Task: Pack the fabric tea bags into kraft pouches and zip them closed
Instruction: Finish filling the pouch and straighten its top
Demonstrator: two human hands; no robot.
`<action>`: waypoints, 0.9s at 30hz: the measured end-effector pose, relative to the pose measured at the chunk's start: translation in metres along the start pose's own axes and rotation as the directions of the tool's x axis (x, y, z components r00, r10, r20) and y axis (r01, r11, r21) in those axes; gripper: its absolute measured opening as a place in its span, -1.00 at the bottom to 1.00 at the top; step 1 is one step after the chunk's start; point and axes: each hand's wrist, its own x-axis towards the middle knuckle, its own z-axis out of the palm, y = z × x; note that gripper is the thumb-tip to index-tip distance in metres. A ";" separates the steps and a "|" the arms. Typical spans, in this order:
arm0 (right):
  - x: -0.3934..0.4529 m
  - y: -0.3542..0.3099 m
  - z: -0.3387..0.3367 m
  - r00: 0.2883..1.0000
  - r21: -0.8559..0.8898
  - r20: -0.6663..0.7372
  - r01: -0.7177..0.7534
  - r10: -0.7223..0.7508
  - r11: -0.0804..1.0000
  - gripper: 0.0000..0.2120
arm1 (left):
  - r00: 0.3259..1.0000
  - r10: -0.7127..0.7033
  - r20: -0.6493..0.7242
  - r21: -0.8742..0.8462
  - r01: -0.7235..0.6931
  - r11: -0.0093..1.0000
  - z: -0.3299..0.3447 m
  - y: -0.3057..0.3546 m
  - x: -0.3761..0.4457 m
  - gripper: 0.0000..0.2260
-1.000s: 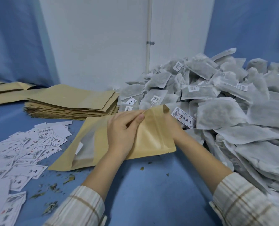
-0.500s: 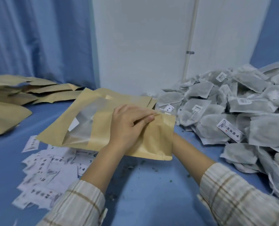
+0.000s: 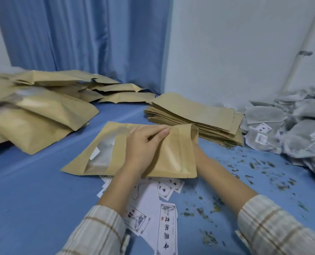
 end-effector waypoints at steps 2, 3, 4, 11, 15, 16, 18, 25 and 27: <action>0.002 -0.006 0.002 0.996 0.047 0.089 -0.002 -0.002 0.999 -0.65 | 1.000 0.002 -0.003 -0.001 -0.002 1.000 0.000 -0.003 0.002 -0.89; 0.004 -0.009 0.005 0.994 0.091 0.106 -0.012 0.002 0.996 -0.63 | 1.000 0.013 -0.005 0.007 -0.013 1.000 0.001 -0.004 0.002 -0.90; 0.009 -0.010 0.011 0.992 0.092 0.127 0.001 -0.013 0.996 -0.62 | 1.000 0.025 -0.010 0.015 -0.025 1.000 0.001 -0.006 0.002 -0.90; 0.016 -0.008 0.028 0.971 0.157 0.196 0.104 -0.135 0.982 -0.67 | 0.998 0.015 -0.059 0.028 -0.013 1.000 -0.010 -0.019 0.008 -0.83; 0.008 0.000 0.001 0.958 -0.080 -0.043 0.280 -0.284 0.957 -0.83 | 0.994 -0.029 -0.106 0.099 0.039 0.994 -0.020 -0.031 0.007 -0.90; 0.011 0.009 -0.009 0.931 -0.092 -0.142 0.326 -0.337 0.941 -0.83 | 0.993 -0.033 -0.111 0.128 0.047 0.991 -0.020 -0.033 0.008 -0.90; 0.007 0.027 -0.029 0.902 -0.253 -0.243 0.297 -0.357 0.921 -0.79 | 0.993 -0.052 -0.109 0.172 0.070 0.983 -0.019 -0.034 0.009 -0.89; 0.012 0.067 -0.032 0.982 -0.724 0.013 0.139 -0.187 0.676 -0.48 | 0.998 -0.043 0.037 0.233 0.033 0.972 -0.011 -0.041 0.002 -0.87; 0.012 0.064 -0.028 0.961 -0.708 -0.035 0.171 -0.275 0.685 -0.51 | 0.994 -0.021 0.104 0.283 -0.009 0.959 -0.007 -0.042 -0.003 -0.87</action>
